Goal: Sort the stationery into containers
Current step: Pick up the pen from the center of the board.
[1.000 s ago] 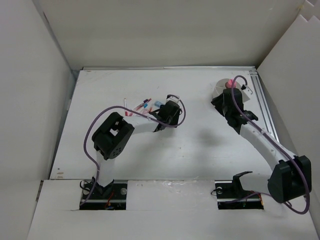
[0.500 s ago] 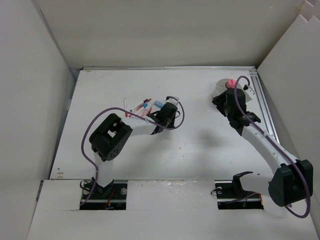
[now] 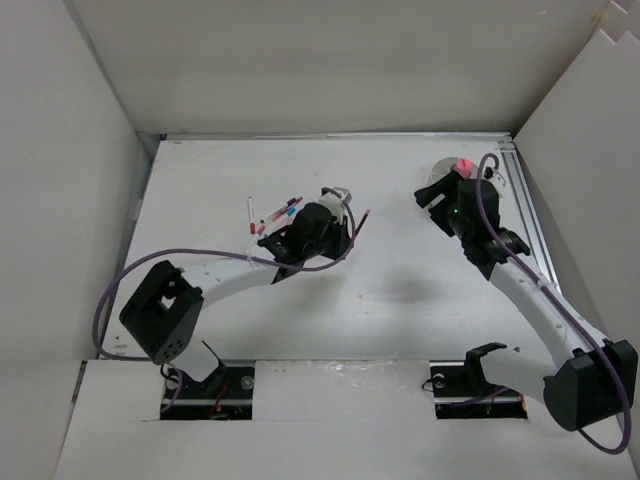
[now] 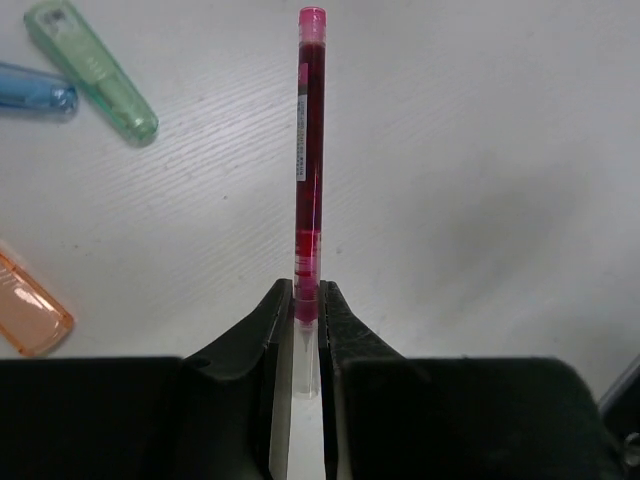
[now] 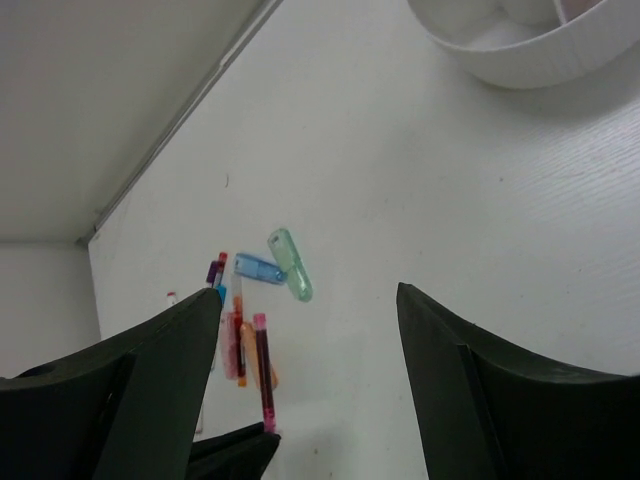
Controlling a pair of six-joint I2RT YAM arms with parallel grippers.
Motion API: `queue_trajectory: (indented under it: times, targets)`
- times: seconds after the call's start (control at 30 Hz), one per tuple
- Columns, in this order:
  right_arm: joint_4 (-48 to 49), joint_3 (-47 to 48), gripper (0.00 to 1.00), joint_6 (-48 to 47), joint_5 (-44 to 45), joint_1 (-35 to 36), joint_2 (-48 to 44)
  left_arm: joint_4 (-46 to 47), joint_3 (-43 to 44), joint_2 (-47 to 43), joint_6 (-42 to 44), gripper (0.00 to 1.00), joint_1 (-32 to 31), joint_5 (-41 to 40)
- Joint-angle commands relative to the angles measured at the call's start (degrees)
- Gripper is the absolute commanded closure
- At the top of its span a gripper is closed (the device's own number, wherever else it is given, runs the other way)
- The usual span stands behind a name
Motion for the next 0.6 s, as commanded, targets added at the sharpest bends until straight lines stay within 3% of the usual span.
queue_trajectory:
  times: [0.0, 0.3, 0.53, 0.57]
  targets:
    - [-0.5, 0.7, 0.21, -2.3, -5.3, 2.7, -0.6, 4.5, -0.3, -5.6, -1.6, 1.0, -0.2, 5.7]
    - [1.6, 0.7, 0.09, -4.1, -15.6, 6.1, -4.1, 9.7, -2.7, -10.6, -4.7, 1.0, -0.2, 12.4]
    - [4.5, 1.2, 0.07, -4.1, -18.9, 7.2, -2.0, 12.0, -3.3, -12.7, -5.2, 1.0, -0.2, 15.0]
    - [5.1, 1.2, 0.11, -4.1, -18.9, 7.2, -1.2, 12.0, -3.3, -12.7, -5.2, 1.0, -0.2, 15.5]
